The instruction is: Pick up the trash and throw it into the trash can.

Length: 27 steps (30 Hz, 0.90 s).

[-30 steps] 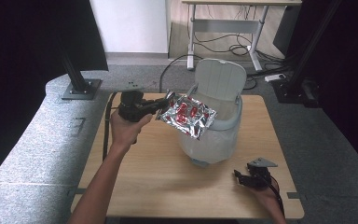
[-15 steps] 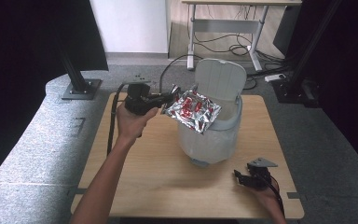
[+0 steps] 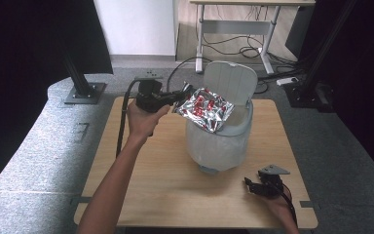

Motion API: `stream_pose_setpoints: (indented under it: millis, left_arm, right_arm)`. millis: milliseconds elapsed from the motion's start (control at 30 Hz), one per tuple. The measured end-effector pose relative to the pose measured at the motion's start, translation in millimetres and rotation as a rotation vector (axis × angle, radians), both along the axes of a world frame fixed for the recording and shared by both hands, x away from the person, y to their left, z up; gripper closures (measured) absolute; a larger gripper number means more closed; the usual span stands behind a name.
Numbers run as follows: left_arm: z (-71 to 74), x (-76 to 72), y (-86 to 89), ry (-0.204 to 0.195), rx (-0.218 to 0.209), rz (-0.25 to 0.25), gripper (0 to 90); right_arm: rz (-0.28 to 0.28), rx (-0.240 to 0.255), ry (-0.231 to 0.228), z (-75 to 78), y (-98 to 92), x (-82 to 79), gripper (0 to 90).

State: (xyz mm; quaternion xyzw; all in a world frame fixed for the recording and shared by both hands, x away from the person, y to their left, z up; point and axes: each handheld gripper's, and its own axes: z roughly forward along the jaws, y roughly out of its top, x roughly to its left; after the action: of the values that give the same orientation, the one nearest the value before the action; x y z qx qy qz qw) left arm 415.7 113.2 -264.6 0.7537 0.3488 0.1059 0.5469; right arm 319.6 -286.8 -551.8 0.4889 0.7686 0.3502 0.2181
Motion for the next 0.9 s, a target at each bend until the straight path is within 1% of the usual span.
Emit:
stream_pose_setpoints:
  millis: [333, 567, 900]
  left_arm:
    - [8.3, 11.2, -9.7, -0.002, -0.024, -0.006, 89.4]
    - [9.7, 17.5, -19.3, 0.003, -0.042, -0.017, 89.4]
    - [12.5, 25.2, -30.3, 0.006, -0.048, -0.025, 89.4]
  right_arm:
    - [0.002, -0.001, -0.001, -0.1, -0.2, 0.2, 30.6]
    - [0.002, -0.001, -0.001, -0.1, -0.2, 0.1, 30.6]
    - [0.002, 0.0, -0.001, -0.1, -0.2, 0.2, 30.4]
